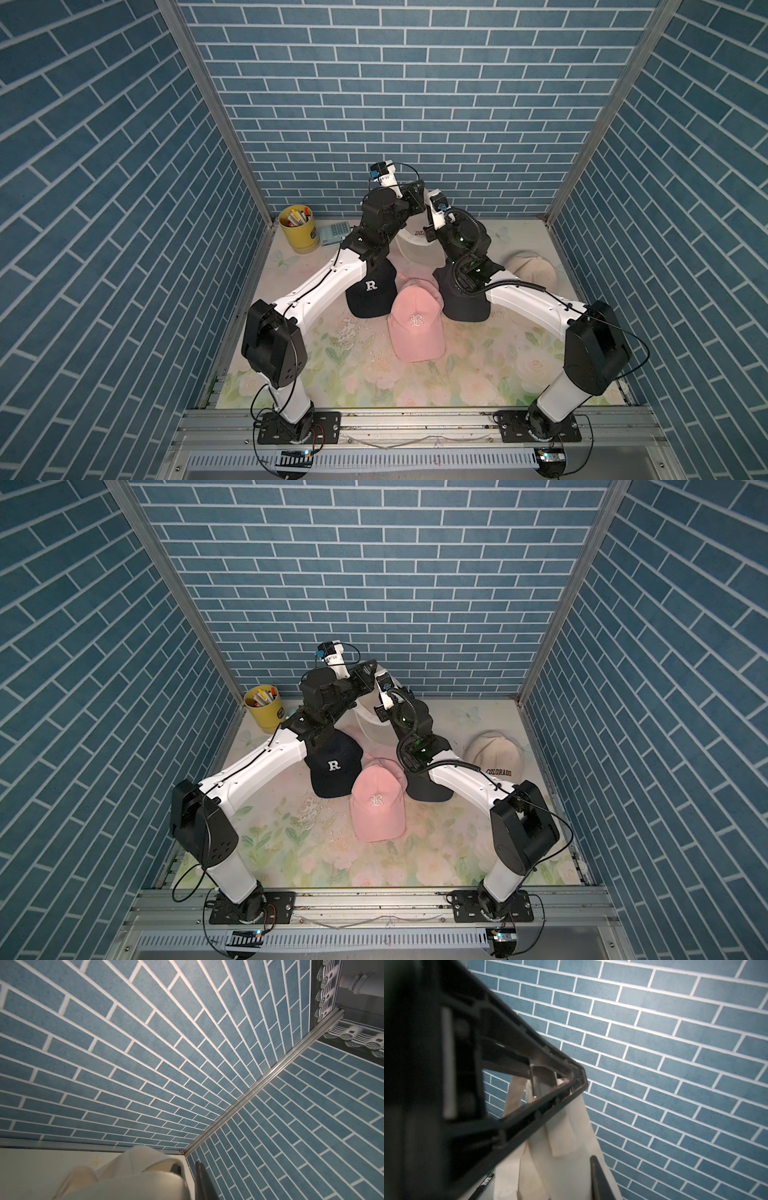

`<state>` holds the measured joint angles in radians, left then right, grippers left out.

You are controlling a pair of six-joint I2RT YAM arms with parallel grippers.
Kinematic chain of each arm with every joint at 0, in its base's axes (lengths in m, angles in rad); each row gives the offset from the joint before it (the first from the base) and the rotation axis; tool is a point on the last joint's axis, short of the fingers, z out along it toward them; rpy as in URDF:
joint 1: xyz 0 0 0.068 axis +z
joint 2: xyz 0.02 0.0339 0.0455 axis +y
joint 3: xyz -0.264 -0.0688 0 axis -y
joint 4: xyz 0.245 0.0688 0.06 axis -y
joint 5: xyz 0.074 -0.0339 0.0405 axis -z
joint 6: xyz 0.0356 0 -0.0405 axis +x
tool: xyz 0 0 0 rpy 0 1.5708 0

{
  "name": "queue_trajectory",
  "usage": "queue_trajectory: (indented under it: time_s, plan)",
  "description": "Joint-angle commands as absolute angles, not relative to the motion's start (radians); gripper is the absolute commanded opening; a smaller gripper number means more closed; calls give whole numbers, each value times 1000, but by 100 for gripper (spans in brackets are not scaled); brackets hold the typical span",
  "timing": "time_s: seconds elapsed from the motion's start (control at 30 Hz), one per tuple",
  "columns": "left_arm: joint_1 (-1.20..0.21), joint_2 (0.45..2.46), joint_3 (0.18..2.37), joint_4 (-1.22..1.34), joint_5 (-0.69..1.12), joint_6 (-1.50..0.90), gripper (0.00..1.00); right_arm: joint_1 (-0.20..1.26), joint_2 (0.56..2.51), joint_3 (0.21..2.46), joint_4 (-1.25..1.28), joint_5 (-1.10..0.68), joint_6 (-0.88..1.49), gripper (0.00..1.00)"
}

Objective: Open the adjustable buckle of the baseball cap
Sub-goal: Pick up the baseball cap from the center of the board.

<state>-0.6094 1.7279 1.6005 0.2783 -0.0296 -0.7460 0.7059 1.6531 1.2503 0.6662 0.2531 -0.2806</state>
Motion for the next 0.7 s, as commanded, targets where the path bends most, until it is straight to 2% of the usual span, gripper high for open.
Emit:
queue_trajectory:
  time_s: [0.0, 0.07, 0.1, 0.2, 0.43, 0.53, 0.67]
  plan:
    - [-616, 1690, 1581, 280, -17, -747, 32, 700, 1657, 1283, 690, 336, -313, 0]
    - [-615, 1686, 1591, 253, -3, -722, 54, 687, 1647, 1272, 692, 334, -311, 0]
    - [-615, 1681, 1598, 226, 1, -695, 62, 679, 1637, 1266, 690, 315, -304, 0]
    - [-606, 1638, 1575, 191, 17, -606, 75, 639, 1603, 1248, 670, 226, -274, 0]
    - [-541, 1486, 1466, 143, 84, -350, 83, 538, 1531, 1252, 495, -77, -285, 0]
    - [-470, 1486, 1488, 115, 238, -299, 82, 517, 1513, 1246, 426, -201, -353, 0]
    - [-440, 1586, 1630, 3, 481, -184, 81, 492, 1494, 1253, 338, -333, -390, 0]
